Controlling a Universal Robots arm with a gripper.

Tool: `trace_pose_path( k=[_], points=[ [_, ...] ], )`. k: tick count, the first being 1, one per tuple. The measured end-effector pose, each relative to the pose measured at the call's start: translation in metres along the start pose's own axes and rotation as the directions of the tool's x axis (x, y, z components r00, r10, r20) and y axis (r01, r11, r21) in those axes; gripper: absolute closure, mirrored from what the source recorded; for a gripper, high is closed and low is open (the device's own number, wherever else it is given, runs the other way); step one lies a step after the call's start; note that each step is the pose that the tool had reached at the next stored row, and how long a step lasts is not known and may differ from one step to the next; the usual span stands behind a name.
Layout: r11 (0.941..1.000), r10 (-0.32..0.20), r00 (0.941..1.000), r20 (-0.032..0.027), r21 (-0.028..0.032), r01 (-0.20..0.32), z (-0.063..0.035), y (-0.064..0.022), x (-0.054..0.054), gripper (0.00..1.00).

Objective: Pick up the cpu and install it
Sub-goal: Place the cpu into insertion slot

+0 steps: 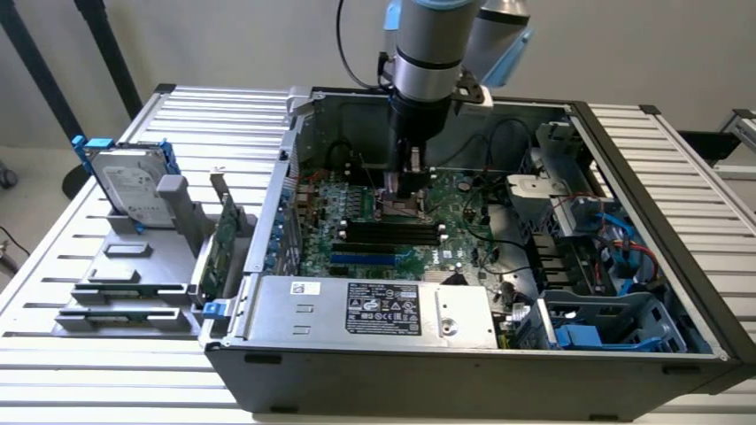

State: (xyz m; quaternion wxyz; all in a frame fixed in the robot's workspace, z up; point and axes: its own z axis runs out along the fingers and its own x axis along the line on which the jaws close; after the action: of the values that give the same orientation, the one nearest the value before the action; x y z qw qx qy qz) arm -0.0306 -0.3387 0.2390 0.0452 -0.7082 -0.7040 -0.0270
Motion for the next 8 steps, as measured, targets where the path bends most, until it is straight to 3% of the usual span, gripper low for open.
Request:
trace_pose_path(
  k=[3,8],
  points=[
    [0.9995,0.033,0.9995,-0.0009,-0.0033,-0.033,0.0034,-0.0001,-0.0003,0.45],
    [0.9990,0.043,0.9991,-0.0002,-0.0057,-0.043,0.0050,-0.0003,-0.0006,0.45]
  ],
)
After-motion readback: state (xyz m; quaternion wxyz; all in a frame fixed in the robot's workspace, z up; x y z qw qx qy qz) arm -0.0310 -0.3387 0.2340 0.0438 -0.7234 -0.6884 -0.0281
